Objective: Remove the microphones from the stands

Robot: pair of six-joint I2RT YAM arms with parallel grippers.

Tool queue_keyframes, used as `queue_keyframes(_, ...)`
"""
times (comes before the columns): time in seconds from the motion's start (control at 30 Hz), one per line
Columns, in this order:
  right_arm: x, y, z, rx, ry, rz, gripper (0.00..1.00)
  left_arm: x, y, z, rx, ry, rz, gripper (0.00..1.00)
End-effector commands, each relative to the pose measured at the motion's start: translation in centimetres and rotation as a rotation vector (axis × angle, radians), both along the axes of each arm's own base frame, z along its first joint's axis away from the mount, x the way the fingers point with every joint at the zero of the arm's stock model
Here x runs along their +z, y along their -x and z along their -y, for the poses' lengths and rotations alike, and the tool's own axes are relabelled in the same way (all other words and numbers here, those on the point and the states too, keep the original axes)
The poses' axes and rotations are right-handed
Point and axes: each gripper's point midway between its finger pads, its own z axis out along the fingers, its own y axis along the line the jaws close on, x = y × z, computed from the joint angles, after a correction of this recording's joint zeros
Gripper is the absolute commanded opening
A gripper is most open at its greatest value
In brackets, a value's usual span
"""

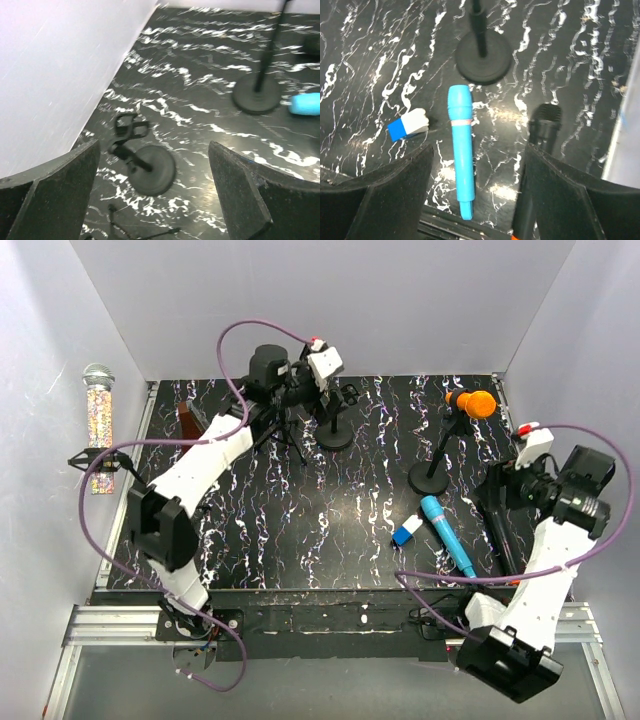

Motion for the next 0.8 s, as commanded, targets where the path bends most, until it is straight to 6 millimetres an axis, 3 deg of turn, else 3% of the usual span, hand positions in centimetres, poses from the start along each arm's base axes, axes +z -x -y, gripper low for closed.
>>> queue_keyframes(0.0, -1.0, -2.0, -2.6, 0.132, -0.086, 0.211, 0.8, -1.1, 5.5, 1.9, -0.149, 0.054, -0.018, 0.88)
queue_keyframes(0.07, -1.9, -2.8, -2.6, 0.131, -0.105, 0.245, 0.8, -2.5, 5.6, 2.6, -0.123, 0.066, -0.001, 0.88)
queue_keyframes(0.23, -1.8, -2.8, -3.4, 0.194, -0.096, 0.25, 0.79, -1.2, 7.1, 5.0, -0.14, 0.081, 0.146, 0.88)
queue_keyframes(0.37, -1.3, -1.5, -4.0, 0.238, -0.051, 0.248, 0.79, -0.5, 8.4, 5.6, -0.21, 0.063, 0.171, 0.88)
queue_keyframes(0.6, 2.0, -0.7, -4.0, 0.182, -0.031, 0.294, 0.79, -0.1, 8.0, 6.6, -0.238, -0.003, 0.247, 0.88)
queue_keyframes(0.77, 4.9, -0.9, -4.1, 0.155, -0.034, 0.369, 0.8, 2.0, 7.9, 7.5, -0.26, 0.029, 0.241, 0.88)
